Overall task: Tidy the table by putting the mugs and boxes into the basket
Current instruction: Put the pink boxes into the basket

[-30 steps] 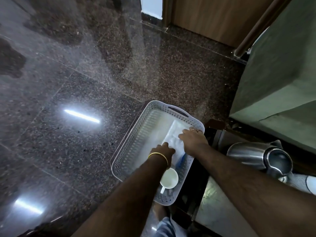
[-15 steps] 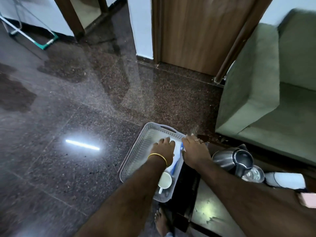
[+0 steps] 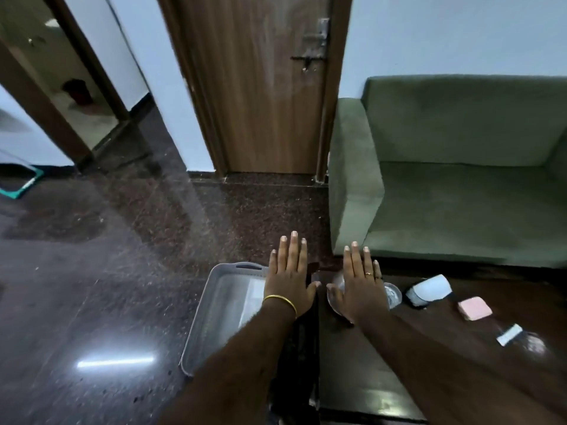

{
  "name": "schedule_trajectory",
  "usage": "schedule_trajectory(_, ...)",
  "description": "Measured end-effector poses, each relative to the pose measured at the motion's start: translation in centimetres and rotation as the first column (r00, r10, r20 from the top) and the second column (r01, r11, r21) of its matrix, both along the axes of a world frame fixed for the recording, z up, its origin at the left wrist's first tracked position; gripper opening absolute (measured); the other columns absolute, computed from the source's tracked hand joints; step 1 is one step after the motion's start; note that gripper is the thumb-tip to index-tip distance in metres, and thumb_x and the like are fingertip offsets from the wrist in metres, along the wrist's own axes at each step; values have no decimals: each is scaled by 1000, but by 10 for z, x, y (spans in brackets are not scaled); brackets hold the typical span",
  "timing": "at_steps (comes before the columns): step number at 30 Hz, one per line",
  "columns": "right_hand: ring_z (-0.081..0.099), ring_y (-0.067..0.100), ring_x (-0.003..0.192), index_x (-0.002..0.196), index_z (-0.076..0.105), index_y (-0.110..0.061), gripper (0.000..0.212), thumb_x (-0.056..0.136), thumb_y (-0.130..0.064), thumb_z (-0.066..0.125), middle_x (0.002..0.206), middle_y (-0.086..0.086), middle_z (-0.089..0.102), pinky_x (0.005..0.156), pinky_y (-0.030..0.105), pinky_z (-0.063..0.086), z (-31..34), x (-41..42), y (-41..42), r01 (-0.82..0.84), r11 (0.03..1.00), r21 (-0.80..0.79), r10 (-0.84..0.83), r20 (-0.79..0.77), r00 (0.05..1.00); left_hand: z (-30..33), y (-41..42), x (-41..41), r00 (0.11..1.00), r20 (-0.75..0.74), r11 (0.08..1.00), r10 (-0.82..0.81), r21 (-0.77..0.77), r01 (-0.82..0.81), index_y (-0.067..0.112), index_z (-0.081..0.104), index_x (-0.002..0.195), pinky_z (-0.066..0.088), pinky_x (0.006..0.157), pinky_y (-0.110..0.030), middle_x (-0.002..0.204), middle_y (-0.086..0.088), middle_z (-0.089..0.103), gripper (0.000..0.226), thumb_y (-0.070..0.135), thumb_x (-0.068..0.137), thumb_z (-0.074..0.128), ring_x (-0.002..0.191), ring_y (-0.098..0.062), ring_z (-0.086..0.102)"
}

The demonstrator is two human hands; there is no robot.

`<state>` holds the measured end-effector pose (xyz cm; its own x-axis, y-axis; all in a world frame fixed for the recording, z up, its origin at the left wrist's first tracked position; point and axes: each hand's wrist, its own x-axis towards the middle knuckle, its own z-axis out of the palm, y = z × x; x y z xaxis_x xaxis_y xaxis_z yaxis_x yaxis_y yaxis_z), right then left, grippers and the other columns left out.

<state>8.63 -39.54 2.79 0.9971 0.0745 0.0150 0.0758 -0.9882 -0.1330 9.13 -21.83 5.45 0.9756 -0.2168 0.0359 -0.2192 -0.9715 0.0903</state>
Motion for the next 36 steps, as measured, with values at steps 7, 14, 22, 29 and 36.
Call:
schedule_trajectory(7,15,35,151,155,17,-6,94,86,-53,58,164,14,13,121,50,21,19,-42,-112,166,986,26,-168,81,982,9,-111,-19,990,-5,990,-138,37,138,8,-18,149,2,120,-49,158,-13,-24,95,60,89,35,148,-33,-17)
schedule_trajectory(14,3,32,153,157,7,-9,101,83,-59,55,166,11,1,122,48,13,22,-109,-241,344,939,24,-344,24,939,19,-235,-55,966,-24,966,-256,14,257,10,-12,152,3,120,-47,159,-10,-24,96,61,87,36,148,-31,-15)
schedule_trajectory(22,-6,32,153,155,-9,-10,103,87,-62,48,165,10,-12,123,48,8,21,-190,-365,531,847,-22,-532,-15,847,28,-371,-100,919,-10,919,-395,-4,395,10,-10,153,9,120,-46,161,-10,-19,97,64,87,36,149,-31,-11)
schedule_trajectory(29,-5,32,153,154,-12,-10,103,87,-66,43,165,11,-15,124,49,7,11,-238,-423,653,755,-59,-656,-58,753,26,-439,-115,861,-65,861,-504,36,507,10,-12,152,14,118,-46,161,-10,-21,96,61,89,39,150,-30,-8)
schedule_trajectory(36,-10,35,152,148,-25,-11,103,90,-67,39,164,13,-17,124,48,7,-10,-242,-450,686,719,-109,-695,-140,705,13,-482,-83,808,-220,814,-546,89,575,12,6,153,41,102,-42,163,-11,-4,99,47,82,64,133,-32,41)
